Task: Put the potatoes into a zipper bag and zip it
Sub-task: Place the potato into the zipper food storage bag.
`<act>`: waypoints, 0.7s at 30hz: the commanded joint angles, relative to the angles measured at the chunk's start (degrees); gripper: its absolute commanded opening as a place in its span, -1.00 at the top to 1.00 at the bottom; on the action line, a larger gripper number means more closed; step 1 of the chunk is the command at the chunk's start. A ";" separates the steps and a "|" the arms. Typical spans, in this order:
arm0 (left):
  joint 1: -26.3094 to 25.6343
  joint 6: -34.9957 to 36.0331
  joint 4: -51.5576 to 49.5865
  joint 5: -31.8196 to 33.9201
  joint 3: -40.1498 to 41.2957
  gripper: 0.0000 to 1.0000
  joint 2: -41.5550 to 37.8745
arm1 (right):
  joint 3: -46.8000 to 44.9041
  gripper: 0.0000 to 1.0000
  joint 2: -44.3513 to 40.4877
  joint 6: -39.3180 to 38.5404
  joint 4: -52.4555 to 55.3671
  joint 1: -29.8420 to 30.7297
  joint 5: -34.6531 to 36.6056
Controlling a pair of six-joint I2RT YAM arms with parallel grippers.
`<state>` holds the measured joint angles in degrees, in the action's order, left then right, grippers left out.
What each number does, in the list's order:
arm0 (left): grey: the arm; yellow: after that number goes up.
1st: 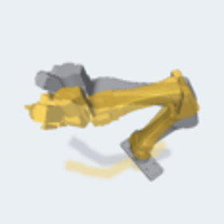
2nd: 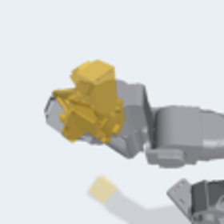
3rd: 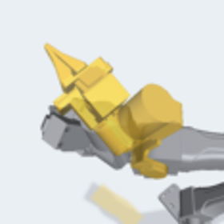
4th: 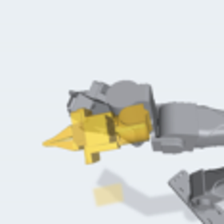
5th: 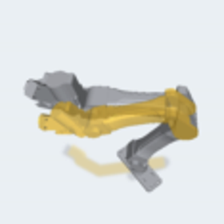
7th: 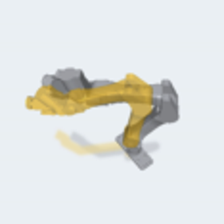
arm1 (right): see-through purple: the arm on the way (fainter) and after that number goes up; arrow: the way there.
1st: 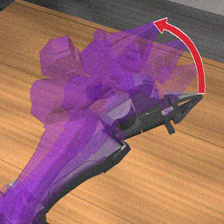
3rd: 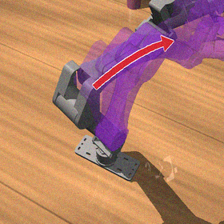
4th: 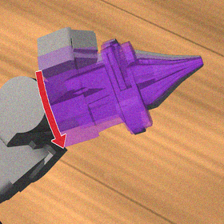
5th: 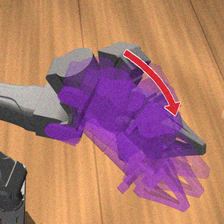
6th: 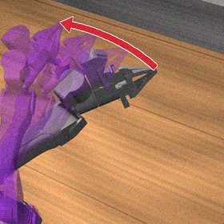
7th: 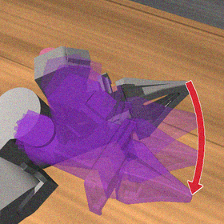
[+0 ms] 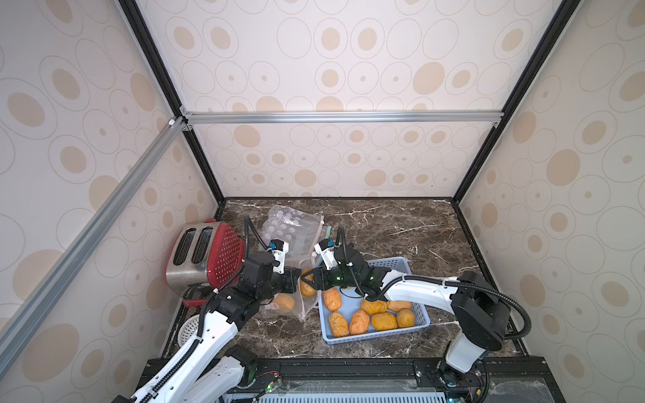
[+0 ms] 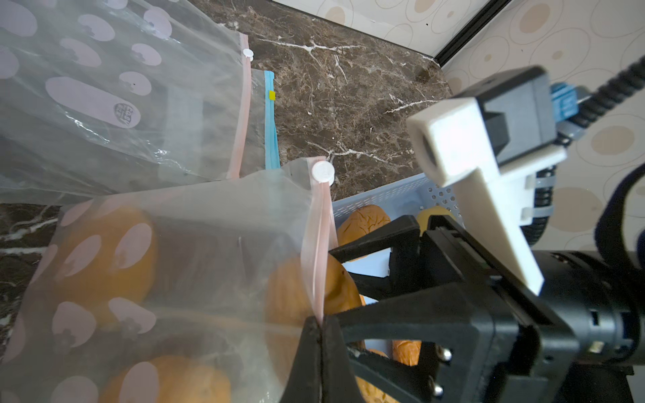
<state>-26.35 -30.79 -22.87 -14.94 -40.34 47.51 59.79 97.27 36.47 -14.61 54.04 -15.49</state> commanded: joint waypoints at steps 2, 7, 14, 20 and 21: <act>0.25 -0.59 -0.87 0.13 -2.64 1.00 -0.73 | 1.33 -0.20 -0.96 -0.90 -0.17 0.56 -0.45; 0.25 -0.63 -1.12 0.32 -2.81 1.00 -0.77 | 0.79 -0.30 -3.64 -3.66 1.63 0.56 1.63; 0.25 -0.42 -1.63 0.71 -2.91 1.00 -1.10 | -1.37 -0.32 -10.43 -9.70 6.28 0.59 5.33; 0.25 -0.11 -1.31 0.81 -2.31 1.00 -1.18 | -6.33 -0.33 -19.39 -14.90 12.87 0.63 14.05; 0.23 -0.02 -1.19 0.88 -2.17 1.00 -1.21 | -6.91 -0.33 -21.16 -15.70 15.07 0.57 16.37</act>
<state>-26.35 -30.81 -23.90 -14.83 -40.64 47.29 55.00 79.61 24.93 -5.87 54.17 -5.87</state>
